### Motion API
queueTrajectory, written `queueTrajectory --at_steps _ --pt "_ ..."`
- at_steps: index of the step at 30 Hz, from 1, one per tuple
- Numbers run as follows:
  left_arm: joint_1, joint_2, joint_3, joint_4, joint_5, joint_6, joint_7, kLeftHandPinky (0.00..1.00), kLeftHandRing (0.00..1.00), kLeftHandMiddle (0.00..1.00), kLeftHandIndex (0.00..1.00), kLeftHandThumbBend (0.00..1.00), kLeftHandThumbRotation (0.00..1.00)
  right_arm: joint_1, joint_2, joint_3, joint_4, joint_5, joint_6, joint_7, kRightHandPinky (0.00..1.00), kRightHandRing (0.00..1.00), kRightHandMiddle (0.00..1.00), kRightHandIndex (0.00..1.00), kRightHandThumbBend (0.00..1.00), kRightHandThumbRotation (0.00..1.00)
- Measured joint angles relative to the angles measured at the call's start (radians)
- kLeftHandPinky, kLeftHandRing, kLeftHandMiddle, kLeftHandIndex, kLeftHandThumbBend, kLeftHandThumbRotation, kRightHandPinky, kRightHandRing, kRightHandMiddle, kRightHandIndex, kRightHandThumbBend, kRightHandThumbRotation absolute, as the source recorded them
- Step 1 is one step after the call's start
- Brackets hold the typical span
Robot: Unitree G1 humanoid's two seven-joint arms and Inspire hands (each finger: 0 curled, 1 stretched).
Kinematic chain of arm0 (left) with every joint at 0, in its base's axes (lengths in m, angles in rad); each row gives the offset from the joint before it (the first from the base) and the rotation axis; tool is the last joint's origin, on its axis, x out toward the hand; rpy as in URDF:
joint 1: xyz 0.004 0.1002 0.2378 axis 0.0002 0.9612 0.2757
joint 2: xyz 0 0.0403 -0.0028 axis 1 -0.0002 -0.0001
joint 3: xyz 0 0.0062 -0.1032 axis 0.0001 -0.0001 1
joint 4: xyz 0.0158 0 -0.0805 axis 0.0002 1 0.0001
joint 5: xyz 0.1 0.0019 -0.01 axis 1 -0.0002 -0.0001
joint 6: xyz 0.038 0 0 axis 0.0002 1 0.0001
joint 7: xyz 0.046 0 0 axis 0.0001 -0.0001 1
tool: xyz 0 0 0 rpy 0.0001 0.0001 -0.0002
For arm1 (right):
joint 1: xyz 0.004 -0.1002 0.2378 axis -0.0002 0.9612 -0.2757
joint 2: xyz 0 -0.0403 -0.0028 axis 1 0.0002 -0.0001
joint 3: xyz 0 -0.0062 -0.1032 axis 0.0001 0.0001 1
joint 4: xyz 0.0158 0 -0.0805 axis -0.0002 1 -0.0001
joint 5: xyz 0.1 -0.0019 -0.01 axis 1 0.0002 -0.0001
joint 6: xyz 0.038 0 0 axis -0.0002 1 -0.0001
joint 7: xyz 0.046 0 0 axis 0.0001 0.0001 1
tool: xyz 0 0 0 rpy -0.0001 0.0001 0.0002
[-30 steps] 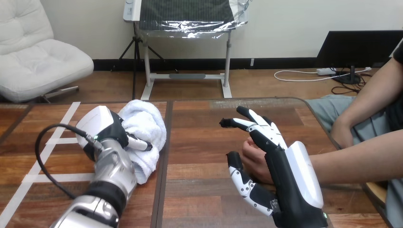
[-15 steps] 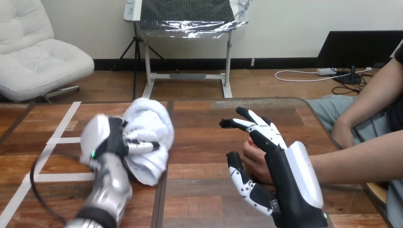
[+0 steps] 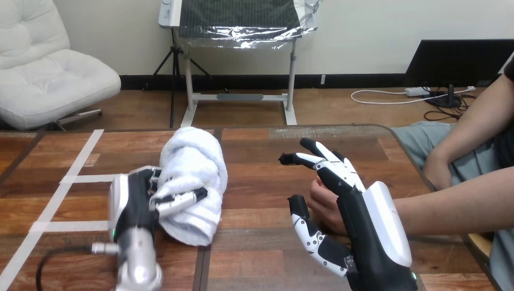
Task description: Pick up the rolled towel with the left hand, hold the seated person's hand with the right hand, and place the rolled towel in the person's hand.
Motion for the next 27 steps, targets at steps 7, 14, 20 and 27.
queueTrajectory --at_steps 7,14,20,27 --pt "0.061 -0.026 0.031 0.000 -0.064 -0.126 -0.058 0.29 0.35 0.43 0.49 0.66 0.00 0.002 0.001 0.000 0.000 0.000 0.000 0.000 0.98 0.92 0.91 0.76 0.20 0.00" --pt "0.117 -0.057 0.051 -0.008 -0.115 -0.245 -0.128 0.29 0.35 0.43 0.49 0.65 0.03 0.004 0.001 0.000 0.000 0.000 0.000 0.000 0.98 0.92 0.91 0.76 0.20 0.00" --pt "0.164 -0.090 0.057 -0.042 -0.171 -0.337 -0.208 0.28 0.35 0.42 0.49 0.65 0.04 0.004 0.001 0.000 0.000 0.000 0.000 0.000 0.98 0.92 0.91 0.76 0.20 0.00" --pt "0.211 -0.131 0.057 -0.106 -0.216 -0.422 -0.283 0.27 0.34 0.42 0.50 0.65 0.06 0.004 0.001 0.000 0.000 0.000 0.000 0.000 0.98 0.92 0.92 0.77 0.20 0.00"
